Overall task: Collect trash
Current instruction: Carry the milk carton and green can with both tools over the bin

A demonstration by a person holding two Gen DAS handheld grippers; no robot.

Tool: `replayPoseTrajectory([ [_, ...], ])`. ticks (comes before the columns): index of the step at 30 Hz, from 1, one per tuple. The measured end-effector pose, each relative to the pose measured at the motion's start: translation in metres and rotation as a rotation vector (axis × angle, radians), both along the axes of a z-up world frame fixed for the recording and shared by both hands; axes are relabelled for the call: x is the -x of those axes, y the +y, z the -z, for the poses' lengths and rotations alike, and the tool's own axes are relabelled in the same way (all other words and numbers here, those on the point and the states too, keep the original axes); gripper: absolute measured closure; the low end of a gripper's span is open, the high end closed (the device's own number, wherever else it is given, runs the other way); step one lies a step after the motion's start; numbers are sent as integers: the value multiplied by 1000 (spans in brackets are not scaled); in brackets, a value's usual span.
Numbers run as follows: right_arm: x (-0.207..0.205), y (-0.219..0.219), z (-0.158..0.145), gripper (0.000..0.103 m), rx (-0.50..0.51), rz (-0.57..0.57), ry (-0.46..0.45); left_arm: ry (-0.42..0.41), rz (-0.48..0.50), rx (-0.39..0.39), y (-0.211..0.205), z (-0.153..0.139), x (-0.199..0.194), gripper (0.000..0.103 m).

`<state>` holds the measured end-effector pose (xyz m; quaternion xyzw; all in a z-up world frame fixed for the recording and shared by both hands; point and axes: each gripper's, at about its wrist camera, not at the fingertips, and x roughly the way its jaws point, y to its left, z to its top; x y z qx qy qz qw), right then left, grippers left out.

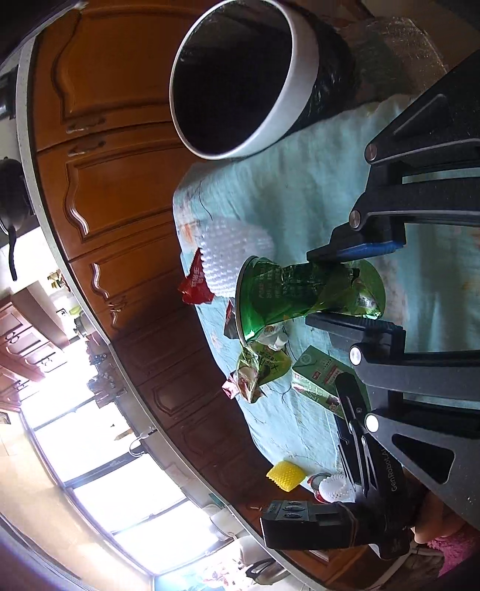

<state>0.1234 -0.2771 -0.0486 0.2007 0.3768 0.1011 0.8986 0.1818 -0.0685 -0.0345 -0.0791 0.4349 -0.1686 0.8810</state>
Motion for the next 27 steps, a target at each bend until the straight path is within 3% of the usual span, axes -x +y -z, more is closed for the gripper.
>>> replayPoseTrajectory([
  [13,36,-68,-5,76,8,164,-7,-14,147,-14,-67,-12,-8,58],
  [27,51,-113,-8,77,2,255,-29,-21,230,-20,-118,-18,-33,58],
])
